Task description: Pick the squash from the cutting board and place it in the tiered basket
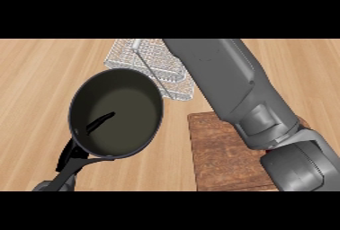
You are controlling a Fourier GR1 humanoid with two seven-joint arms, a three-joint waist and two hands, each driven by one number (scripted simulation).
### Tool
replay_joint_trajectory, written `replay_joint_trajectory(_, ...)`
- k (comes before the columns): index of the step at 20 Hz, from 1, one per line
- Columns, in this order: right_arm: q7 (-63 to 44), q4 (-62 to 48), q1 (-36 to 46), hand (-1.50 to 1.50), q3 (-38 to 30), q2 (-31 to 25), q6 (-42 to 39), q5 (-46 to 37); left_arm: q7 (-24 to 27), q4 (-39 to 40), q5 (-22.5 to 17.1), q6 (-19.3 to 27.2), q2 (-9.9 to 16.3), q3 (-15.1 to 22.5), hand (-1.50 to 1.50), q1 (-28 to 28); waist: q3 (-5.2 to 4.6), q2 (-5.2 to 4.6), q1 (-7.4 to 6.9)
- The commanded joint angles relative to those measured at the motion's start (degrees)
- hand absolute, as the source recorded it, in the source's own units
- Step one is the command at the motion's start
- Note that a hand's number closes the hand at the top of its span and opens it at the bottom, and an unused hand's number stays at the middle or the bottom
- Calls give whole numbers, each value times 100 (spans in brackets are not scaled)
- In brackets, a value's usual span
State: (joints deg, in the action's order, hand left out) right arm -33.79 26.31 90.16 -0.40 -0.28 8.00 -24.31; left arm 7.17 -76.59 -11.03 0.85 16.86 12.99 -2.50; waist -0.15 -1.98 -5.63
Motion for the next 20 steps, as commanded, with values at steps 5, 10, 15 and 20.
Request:
replay_joint_trajectory(5,-399,-743,176,150,-698,27,291,1164,-58,-82,25,-235,-183,187,0,-636,-7,21,-35)
replay_joint_trajectory(10,-399,-947,461,-150,-1164,28,455,1625,-3,-146,17,-209,-192,134,0,-627,-2,5,-4)
replay_joint_trajectory(15,64,-1085,414,-150,-1048,28,1231,1749,78,37,158,-185,-207,187,0,-583,-5,57,73)
replay_joint_trajectory(20,-20,-1147,527,-150,-748,-251,2386,1017,172,-4,100,-47,-253,61,0,-408,-5,95,380)
